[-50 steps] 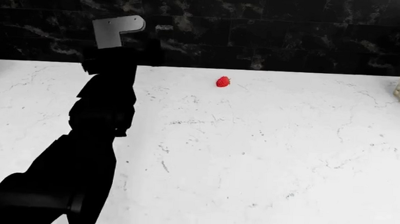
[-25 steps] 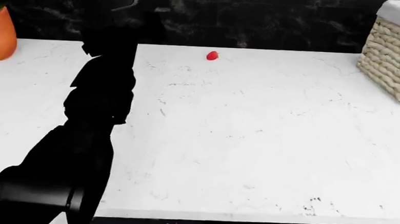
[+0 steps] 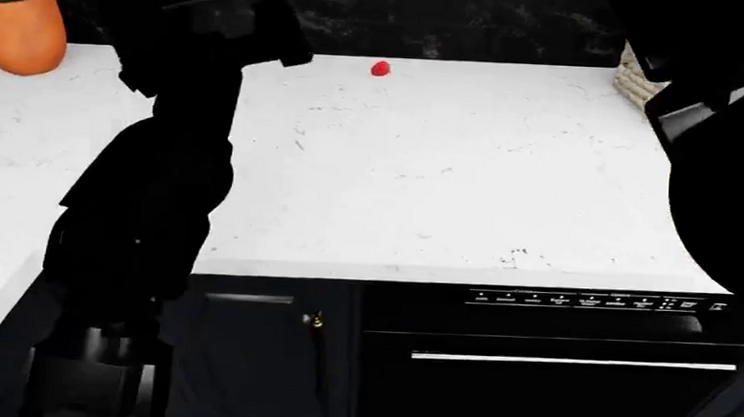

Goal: Pick the cereal and bar from the counter and place them in the cabinets closest to them.

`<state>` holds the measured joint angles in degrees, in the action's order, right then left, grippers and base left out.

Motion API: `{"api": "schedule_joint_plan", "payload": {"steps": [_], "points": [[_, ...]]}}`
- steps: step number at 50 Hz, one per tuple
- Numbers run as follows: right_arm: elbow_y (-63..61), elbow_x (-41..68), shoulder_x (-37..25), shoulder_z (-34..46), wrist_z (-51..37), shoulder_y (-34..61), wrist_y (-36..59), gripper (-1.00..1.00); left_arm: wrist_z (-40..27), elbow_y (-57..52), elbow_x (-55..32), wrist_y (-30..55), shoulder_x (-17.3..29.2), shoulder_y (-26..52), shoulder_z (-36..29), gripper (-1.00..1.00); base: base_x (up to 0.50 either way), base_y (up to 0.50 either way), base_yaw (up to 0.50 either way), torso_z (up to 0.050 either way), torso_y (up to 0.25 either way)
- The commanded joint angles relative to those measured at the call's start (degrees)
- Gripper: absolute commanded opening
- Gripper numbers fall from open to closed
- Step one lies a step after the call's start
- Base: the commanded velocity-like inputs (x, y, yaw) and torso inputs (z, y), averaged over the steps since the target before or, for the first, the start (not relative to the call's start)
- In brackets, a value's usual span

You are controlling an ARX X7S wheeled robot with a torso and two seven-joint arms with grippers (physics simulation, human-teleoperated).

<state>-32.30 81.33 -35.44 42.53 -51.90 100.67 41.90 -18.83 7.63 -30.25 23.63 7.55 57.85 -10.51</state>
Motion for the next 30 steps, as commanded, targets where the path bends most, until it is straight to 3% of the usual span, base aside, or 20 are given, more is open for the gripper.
{"api": "schedule_joint_plan", "payload": {"steps": [1, 8, 19, 30], "points": [[-7.29, -4.79, -4.02, 1.07, 1.08, -13.49, -5.25, 1.0, -2.46, -15.06, -1.84, 4.48, 1.88, -6.23, -2.56, 1.0, -0.51, -0.31, 0.0, 0.0, 0.0], [-12.4, -12.8, -6.56, 3.21, 2.96, -24.61, -10.41, 1.0, -3.82, -20.29, -3.1, 3.94, 3.82, -10.38, -0.67, 1.0, -0.51, -0.33, 0.0, 0.0, 0.0], [-15.86, -29.73, -14.69, 3.89, 5.82, -46.46, -27.19, 1.0, -5.65, -21.65, -3.55, 2.13, 7.49, -14.17, 4.54, 1.0, -0.51, -0.31, 0.0, 0.0, 0.0], [-12.6, -37.06, -16.17, 3.79, 8.33, -56.41, -38.22, 1.0, -5.22, -22.56, -2.29, 1.19, 8.42, -15.8, 3.3, 1.0, -0.4, -0.21, 0.0, 0.0, 0.0]]}}
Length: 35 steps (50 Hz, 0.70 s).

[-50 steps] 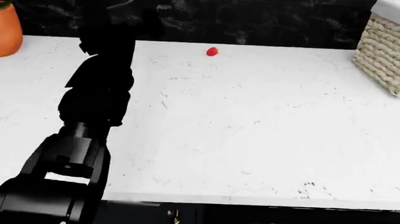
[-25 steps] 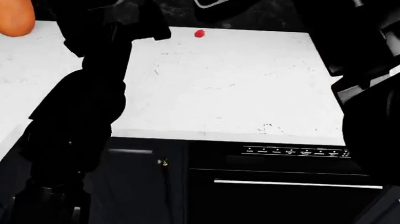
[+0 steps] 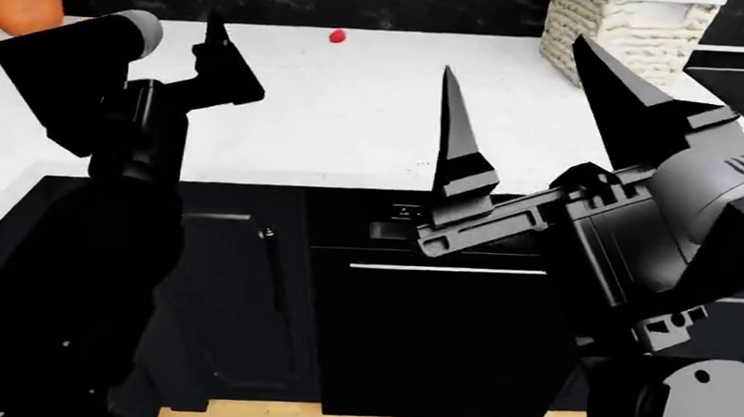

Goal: Pick the cereal and bar from the counter and place them in the cabinets closest to them.

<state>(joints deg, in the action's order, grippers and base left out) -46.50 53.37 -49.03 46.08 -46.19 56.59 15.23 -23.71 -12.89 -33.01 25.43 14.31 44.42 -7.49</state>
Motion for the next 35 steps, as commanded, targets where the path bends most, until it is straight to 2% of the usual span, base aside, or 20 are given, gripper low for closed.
{"api": "schedule_joint_plan", "payload": {"steps": [1, 6, 14, 22, 35], "points": [[2.66, -9.89, -2.31, 0.43, 2.21, -12.68, -11.31, 1.0, -0.35, -2.74, 0.25, -0.49, 1.83, -2.84, 0.28, 1.0, 0.0, 0.0, 0.0, 0.0, 0.0], [9.29, -10.79, -1.02, -0.12, 1.4, -15.18, -13.6, 1.0, -0.9, -10.06, -1.06, -0.14, 3.23, -7.37, 0.32, 1.0, -0.01, -0.45, 0.0, 0.0, 0.0], [9.25, -12.54, -1.54, 0.22, 0.13, -14.07, -10.81, 1.0, -0.94, -13.49, -0.91, -2.22, 4.06, -11.92, 0.93, 1.0, -0.01, -0.5, 0.0, 0.0, 0.0], [6.38, -13.37, -3.44, -0.79, -1.64, -16.68, -13.53, 1.0, -1.11, -16.57, -1.78, -2.31, 4.62, -13.16, 1.05, 1.0, 0.0, -0.5, 0.0, 0.0, 0.0], [3.05, -15.83, -3.77, -0.31, -3.05, -15.74, -11.06, 1.0, -1.95, -18.79, -2.56, -1.67, 5.6, -13.18, 1.56, 1.0, 0.02, -0.5, 0.0, 0.0, 0.0]]}}
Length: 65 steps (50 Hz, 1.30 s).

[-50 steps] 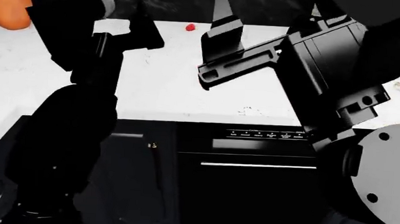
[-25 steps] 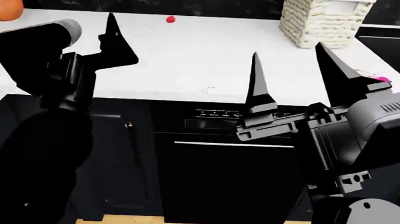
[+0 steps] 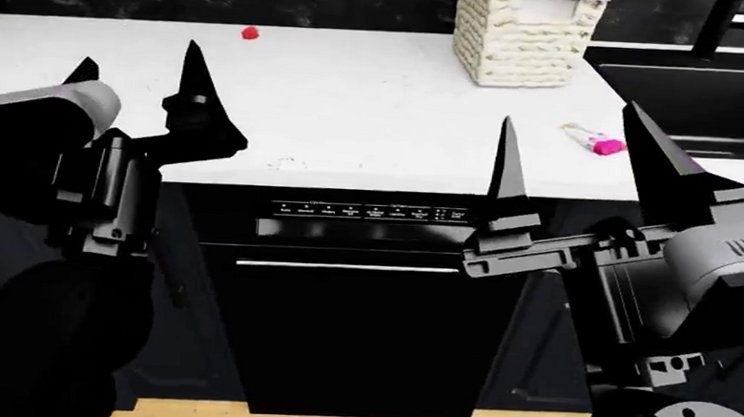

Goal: Pick the cereal and bar from the counter and place them in the cabinets closest to them.

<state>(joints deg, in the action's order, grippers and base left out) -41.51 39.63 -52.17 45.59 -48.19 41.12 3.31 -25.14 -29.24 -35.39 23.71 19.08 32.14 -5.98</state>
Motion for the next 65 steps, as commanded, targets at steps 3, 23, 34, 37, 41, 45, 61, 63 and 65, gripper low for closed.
{"api": "schedule_joint_plan", "payload": {"steps": [3, 23, 34, 37, 41, 45, 61, 63, 65], "points": [[-2.54, -2.54, -0.89, 0.24, -1.64, -0.04, 1.81, 1.0, -0.63, -2.75, -0.07, 0.06, 0.96, -0.92, -0.08, 1.0, 0.13, -0.5, 0.0, 0.0, 0.0], [-4.7, -4.42, -0.97, 1.18, -2.95, 1.12, 5.94, 1.0, -1.17, -3.37, 0.21, -0.19, 1.57, -0.88, -0.25, 1.0, 0.25, -0.5, 0.0, 0.0, 0.0], [-4.9, -4.55, -0.55, 1.83, -2.34, 1.85, 7.43, 1.0, -1.57, -3.5, -0.62, -0.09, 1.97, -0.64, 0.55, 1.0, 0.42, -0.4, 0.0, 0.0, 0.0], [-4.99, -4.48, -0.49, 1.93, -2.22, 1.96, 7.67, 1.0, -1.72, -3.64, -0.84, -0.05, 2.12, -0.62, 0.79, 1.0, 0.43, -0.39, 0.0, 0.0, 0.0], [-5.14, -4.43, -0.39, 2.06, -2.07, 2.14, 8.04, 1.0, -1.98, -3.98, -1.27, 0.1, 2.33, -0.58, 1.15, 1.0, 0.43, -0.39, 0.0, 0.0, 0.0], [-5.02, -4.32, -0.33, 2.06, -1.73, 2.06, 7.66, 1.0, -2.13, -4.15, -1.47, 0.15, 2.41, -0.55, 1.23, 1.0, 0.43, -0.39, 0.0, 0.0, 0.0], [-4.27, -2.39, 0.21, 1.51, -1.15, 1.69, 6.27, 1.0, -2.33, -4.48, -2.14, 0.04, 2.74, -0.55, 1.46, 1.0, 0.4, -0.36, 0.0, 0.0, 0.001], [-3.78, -0.51, 0.22, 0.88, -1.46, 1.56, 5.9, 1.0, -2.34, -4.48, -2.18, -0.01, 2.77, -0.55, 1.47, 1.0, 0.0, 0.0, 0.0, 0.0, 0.005], [-3.33, 1.14, 0.3, 0.49, -1.32, 1.56, 5.6, 1.0, -2.32, -4.38, -2.17, -0.09, 2.79, -0.56, 1.45, 1.0, 0.0, 0.0, 0.0, 0.0, 0.0]]}}
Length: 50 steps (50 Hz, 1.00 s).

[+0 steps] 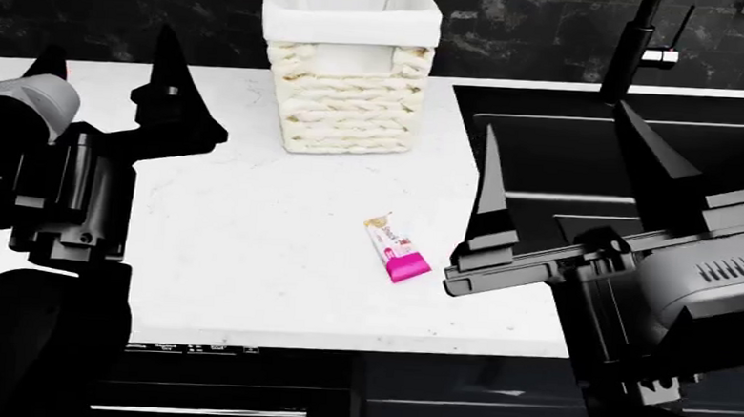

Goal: Pick the cereal and bar from the counter and place them in the cabinets closest to them.

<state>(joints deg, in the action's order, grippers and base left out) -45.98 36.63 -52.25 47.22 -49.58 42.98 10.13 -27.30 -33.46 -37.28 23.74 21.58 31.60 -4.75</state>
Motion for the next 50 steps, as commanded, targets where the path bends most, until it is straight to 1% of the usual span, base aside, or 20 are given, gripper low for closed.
{"api": "schedule_joint_plan", "payload": {"steps": [1, 6, 14, 21, 36, 40, 50], "points": [[1.27, 4.72, 0.43, -1.24, 0.25, -0.31, -1.38, 1.0, -0.15, -0.16, -0.3, -0.13, 0.31, -0.02, 0.21, 1.0, 0.0, 0.0, 0.0, 0.0, 0.0], [1.86, 7.99, 1.09, -1.2, 1.36, 0.64, -0.62, 1.0, -0.32, -0.27, -0.48, -0.02, 0.41, 0.03, 0.22, 1.0, 0.0, 0.0, 0.0, 0.0, 0.0], [1.86, 14.42, 2.38, -0.21, 0.51, 3.88, 5.35, 1.0, -0.35, -0.4, -0.58, -0.11, 0.6, -0.02, 0.15, 1.0, 0.0, 0.0, 0.0, 0.0, 0.0], [2.86, 20.89, 2.71, 0.76, 3.49, 4.95, 7.36, 1.0, -0.38, -0.38, -0.64, -0.21, 0.7, -0.08, 0.07, 1.0, 0.0, 0.0, 0.0, 0.0, 0.0], [4.36, 26.21, 4.49, 1.93, 5.35, 6.93, 10.24, 1.0, -0.68, -0.24, -0.74, -0.23, 1.05, 0.08, 0.12, 1.0, 0.0, 0.0, 0.0, 0.0, 0.0], [5.86, 31.43, 5.04, 1.55, 4.07, 9.91, 13.19, 1.0, -0.73, -0.38, -1.06, 0.15, 1.32, 0.18, 0.06, 1.0, 0.0, 0.0, 0.0, 0.0, 0.0], [13.18, 52.56, 6.75, -0.1, 1.49, 19.59, 20.35, 1.0, 0.32, -1.16, -0.7, -0.79, 2.08, -0.36, -0.25, 1.0, 0.0, 0.0, 0.0, 0.0, 0.0]]}}
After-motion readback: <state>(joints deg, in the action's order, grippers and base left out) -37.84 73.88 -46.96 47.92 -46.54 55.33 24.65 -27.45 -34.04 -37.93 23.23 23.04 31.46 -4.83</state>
